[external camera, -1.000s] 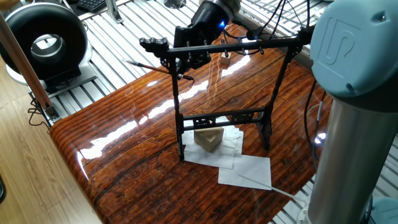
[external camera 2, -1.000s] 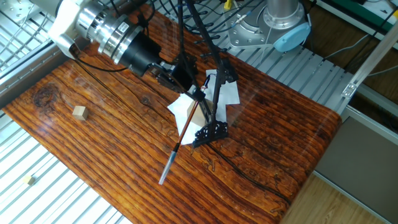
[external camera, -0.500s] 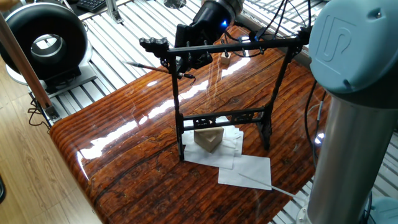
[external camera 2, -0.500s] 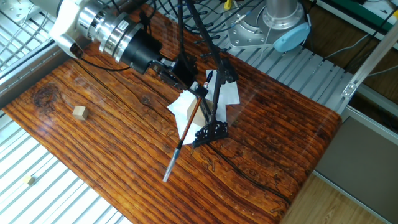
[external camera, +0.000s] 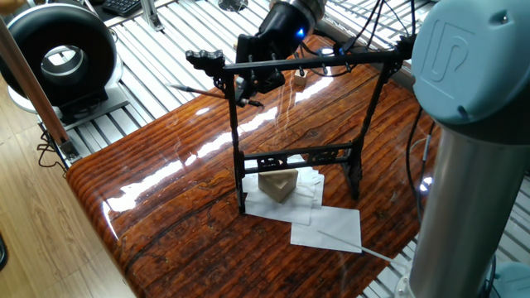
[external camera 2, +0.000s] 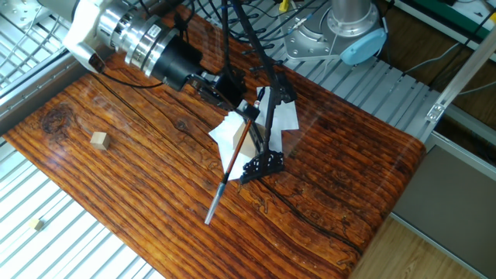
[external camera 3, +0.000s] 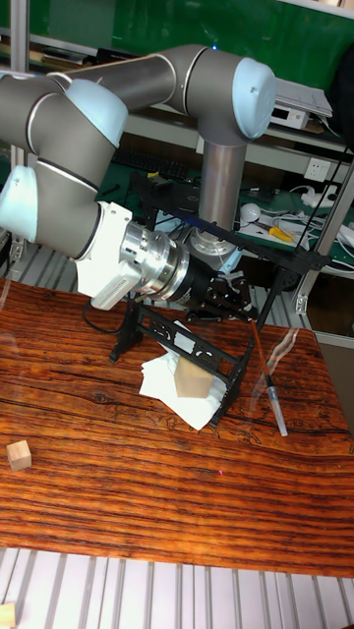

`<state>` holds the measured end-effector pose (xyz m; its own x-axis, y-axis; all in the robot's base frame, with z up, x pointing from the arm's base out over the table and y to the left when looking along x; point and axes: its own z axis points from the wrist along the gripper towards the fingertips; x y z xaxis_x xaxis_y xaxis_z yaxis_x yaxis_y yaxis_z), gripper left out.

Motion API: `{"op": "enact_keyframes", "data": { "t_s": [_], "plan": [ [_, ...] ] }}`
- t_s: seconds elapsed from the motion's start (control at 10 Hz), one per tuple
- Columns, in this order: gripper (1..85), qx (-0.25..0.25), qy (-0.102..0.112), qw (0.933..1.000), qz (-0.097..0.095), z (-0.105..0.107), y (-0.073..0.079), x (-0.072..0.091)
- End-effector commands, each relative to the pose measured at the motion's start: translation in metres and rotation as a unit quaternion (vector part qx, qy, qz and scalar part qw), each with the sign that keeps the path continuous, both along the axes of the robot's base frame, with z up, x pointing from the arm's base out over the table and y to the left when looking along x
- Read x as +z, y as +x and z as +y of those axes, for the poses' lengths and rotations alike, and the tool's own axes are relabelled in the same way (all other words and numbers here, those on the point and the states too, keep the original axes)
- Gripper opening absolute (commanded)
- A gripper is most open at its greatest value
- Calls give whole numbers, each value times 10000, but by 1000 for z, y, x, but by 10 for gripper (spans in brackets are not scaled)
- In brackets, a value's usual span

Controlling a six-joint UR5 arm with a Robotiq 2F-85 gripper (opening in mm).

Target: Place the brush on the pen rack

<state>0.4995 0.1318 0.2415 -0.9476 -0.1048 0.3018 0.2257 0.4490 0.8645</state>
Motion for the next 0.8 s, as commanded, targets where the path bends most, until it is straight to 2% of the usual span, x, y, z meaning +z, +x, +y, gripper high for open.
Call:
{"op": "enact_keyframes", "data": {
  "t_s": [0.0,0.2,0.3,0.5,0.6,0.7],
  "plan": [
    [10,39,-30,10000,13,-2,-3,3],
    [10,96,-179,9998,-17,-7,-6,-1],
    [10,184,-356,9991,-103,-12,-9,-8],
    [10,206,-433,9988,-125,-14,-11,-6],
    [10,254,-596,9977,-189,-18,-12,-10],
    [10,270,-650,9973,-213,-20,-12,-11]
  ]
}}
